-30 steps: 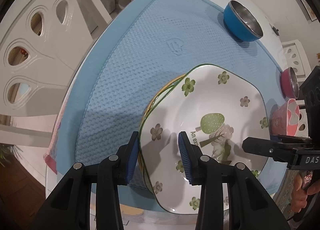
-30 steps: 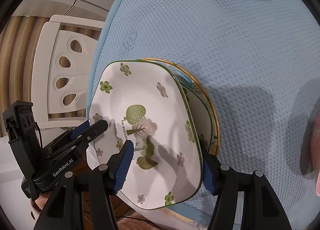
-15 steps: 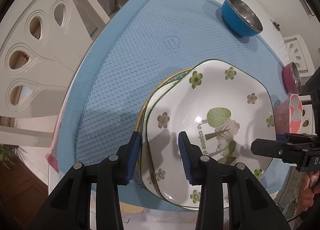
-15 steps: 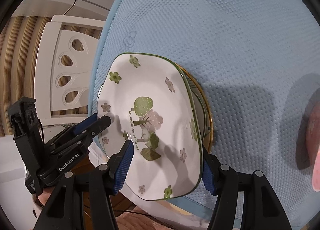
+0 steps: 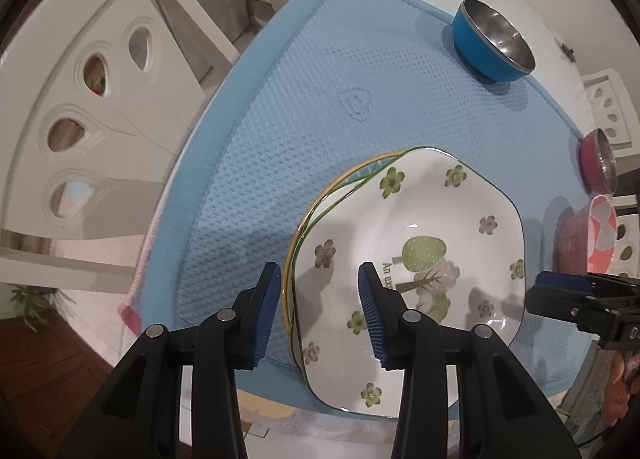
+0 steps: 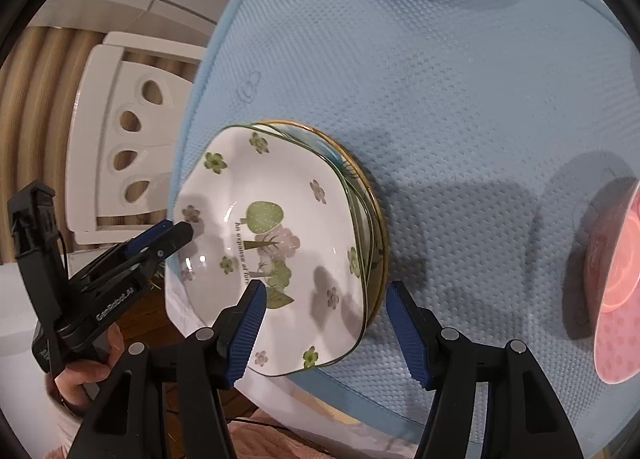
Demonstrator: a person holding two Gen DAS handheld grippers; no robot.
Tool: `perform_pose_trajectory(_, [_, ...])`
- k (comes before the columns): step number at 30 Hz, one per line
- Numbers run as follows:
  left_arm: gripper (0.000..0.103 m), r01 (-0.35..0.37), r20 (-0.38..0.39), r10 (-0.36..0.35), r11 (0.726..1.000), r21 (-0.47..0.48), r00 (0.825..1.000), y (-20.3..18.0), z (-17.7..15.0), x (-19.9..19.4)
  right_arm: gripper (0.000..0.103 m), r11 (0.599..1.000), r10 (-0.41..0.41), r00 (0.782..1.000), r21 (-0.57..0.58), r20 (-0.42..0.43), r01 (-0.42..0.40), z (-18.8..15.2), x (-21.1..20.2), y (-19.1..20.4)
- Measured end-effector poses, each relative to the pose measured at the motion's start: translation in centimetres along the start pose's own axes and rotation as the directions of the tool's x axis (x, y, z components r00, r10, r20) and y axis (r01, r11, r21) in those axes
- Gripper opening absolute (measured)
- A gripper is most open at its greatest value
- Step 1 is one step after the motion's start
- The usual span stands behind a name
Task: Organize plates and bowls
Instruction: 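Open both grippers and lift them away from the plate stack, then move both grippers to the blue steel bowl and close on its rim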
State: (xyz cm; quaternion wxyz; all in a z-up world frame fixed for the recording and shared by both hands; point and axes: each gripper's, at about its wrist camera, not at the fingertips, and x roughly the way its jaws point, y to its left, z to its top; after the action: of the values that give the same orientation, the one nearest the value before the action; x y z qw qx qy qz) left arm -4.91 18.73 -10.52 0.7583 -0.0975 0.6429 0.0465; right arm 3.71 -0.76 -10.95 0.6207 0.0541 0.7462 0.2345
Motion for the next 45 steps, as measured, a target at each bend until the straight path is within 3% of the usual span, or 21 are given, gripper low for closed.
perform_pose_trajectory(8, [0.047, 0.006, 0.044, -0.009, 0.998, 0.068, 0.999, -4.6, 1.4, -2.1, 0.061, 0.999, 0.041, 0.996, 0.014, 0.079, -0.043, -1.4, -3.0, -2.0])
perform_pose_trajectory(10, [0.058, 0.013, 0.049, -0.017, 0.997, 0.079, 0.999, -5.6, 2.0, -2.3, 0.061, 0.998, 0.051, 0.994, 0.024, 0.100, -0.053, -1.6, -3.9, -2.6])
perform_pose_trajectory(13, [0.066, 0.027, 0.062, -0.033, 0.995, 0.092, 0.998, -7.1, 3.2, -2.7, 0.061, 0.997, 0.067, 0.988, 0.034, 0.143, -0.072, -1.3, -5.8, -3.7])
perform_pose_trajectory(23, [0.067, 0.063, 0.114, -0.076, 0.992, 0.109, 0.991, -11.4, 9.4, -3.4, 0.061, 0.998, 0.039, 0.965, 0.045, 0.258, -0.053, 2.1, -11.2, -5.4])
perform_pose_trajectory(32, [0.067, 0.079, 0.148, -0.096, 0.990, 0.117, 0.984, -12.9, 14.4, -3.0, 0.061, 0.986, 0.101, 0.933, 0.088, 0.345, -0.139, 7.7, -14.2, -7.1])
perform_pose_trajectory(36, [0.067, 0.087, 0.139, -0.102, 0.990, 0.107, 0.985, -13.1, 16.1, -1.7, 0.061, 0.983, 0.101, 0.925, 0.108, 0.366, -0.150, 10.1, -14.2, -7.5])
perform_pose_trajectory(45, [0.067, 0.107, 0.092, -0.114, 0.991, 0.084, 0.989, -13.3, 19.0, 2.3, 0.061, 0.985, 0.058, 0.935, 0.133, 0.349, -0.110, 14.0, -11.4, -8.6])
